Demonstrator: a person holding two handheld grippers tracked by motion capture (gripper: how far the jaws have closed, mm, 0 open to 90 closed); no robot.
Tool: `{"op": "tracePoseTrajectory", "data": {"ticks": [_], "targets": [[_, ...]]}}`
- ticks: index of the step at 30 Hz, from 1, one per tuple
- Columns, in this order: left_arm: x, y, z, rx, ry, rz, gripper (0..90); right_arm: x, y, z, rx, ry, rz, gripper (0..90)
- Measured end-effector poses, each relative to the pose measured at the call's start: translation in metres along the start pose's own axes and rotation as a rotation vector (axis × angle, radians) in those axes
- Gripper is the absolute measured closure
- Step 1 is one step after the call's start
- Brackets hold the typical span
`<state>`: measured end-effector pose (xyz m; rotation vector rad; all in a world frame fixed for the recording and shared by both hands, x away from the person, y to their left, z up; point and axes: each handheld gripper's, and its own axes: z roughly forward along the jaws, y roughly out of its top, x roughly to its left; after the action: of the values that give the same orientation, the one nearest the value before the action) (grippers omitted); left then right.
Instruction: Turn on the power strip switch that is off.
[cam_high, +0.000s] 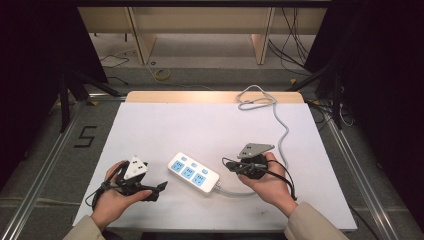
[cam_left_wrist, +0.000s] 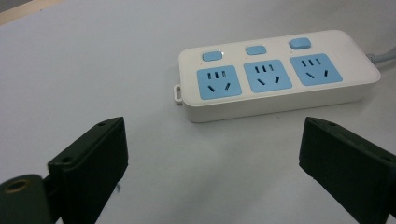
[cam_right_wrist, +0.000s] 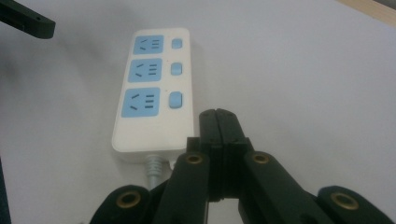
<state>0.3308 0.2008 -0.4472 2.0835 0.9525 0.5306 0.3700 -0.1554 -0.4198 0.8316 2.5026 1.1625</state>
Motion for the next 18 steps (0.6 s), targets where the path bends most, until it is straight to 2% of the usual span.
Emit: {"op": "tracePoseTrajectory", "data": {"ticks": [18], "targets": [[0.0, 0.0, 0.0, 0.001, -0.001, 0.01, 7.7, 0.007, 0.015, 0.019, 0.031, 0.028, -0.001, 90.0]]}}
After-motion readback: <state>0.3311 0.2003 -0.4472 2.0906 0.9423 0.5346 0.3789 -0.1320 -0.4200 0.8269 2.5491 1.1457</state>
